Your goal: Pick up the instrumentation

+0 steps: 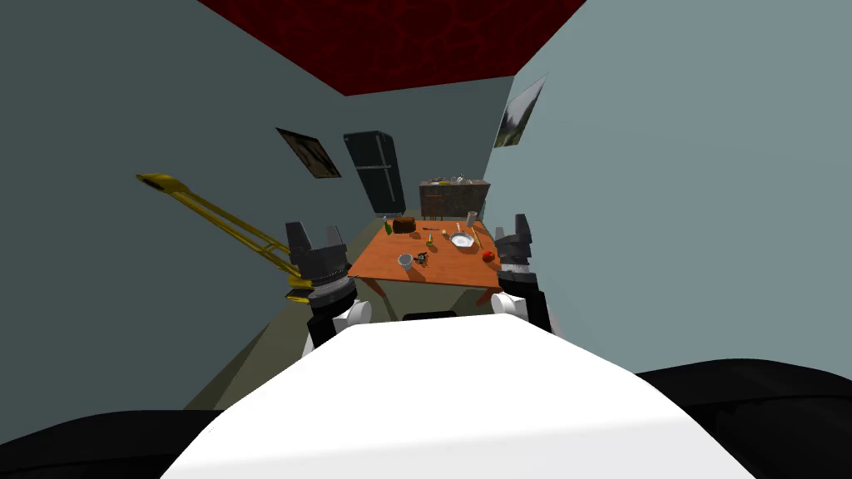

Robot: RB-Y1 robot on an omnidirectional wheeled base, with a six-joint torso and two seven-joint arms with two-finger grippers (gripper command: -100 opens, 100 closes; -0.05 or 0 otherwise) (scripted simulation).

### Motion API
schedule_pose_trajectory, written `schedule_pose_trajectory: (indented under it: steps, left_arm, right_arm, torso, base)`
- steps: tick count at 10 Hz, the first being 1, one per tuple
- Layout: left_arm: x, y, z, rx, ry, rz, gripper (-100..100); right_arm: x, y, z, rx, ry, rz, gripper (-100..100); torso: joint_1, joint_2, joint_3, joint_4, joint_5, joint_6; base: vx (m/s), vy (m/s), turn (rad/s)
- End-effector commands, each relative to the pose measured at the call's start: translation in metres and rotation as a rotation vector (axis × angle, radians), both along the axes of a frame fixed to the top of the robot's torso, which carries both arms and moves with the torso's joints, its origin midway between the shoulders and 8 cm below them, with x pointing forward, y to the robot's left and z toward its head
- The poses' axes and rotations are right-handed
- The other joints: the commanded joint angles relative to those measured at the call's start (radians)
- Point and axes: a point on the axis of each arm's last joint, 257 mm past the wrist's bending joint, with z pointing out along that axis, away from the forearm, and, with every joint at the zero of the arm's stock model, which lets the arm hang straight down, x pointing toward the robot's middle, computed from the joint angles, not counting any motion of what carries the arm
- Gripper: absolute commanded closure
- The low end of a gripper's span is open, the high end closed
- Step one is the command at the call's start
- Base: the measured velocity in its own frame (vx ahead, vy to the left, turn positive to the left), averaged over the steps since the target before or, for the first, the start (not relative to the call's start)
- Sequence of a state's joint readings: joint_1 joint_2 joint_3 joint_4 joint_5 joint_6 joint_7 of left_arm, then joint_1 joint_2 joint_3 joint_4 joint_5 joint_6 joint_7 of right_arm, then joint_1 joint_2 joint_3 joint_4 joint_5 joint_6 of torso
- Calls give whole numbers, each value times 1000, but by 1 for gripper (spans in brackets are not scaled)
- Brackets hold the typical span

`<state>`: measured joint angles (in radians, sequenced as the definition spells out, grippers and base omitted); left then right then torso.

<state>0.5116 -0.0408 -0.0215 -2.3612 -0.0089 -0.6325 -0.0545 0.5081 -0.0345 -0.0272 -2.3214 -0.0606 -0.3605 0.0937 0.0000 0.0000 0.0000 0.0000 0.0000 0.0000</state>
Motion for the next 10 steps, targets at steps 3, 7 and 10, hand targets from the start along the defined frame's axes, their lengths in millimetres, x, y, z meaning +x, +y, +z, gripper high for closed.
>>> schedule_pose_trajectory:
  steps: [3, 7, 10]
  left_arm:
    - [0, 0, 0, 0, 0, 0, 0]
    - [0, 0, 0, 0, 0, 0, 0]
    - [0, 0, 0, 0, 0, 0, 0]
  right_arm:
    - [2, 15, -14, -124, 49, -1, -100]
    - [5, 31, -40, -281, 120, -7, -100]
    - [6, 41, -66, -419, 183, -12, -100]
  torso:
    - [1, 5, 3, 1, 0, 0]
    - [2, 6, 3, 1, 1, 0]
    - [2, 5, 3, 1, 0, -1]
  base:
    - [-83, 24, 184]
    - [-78, 43, 203]
    - [-57, 35, 226]
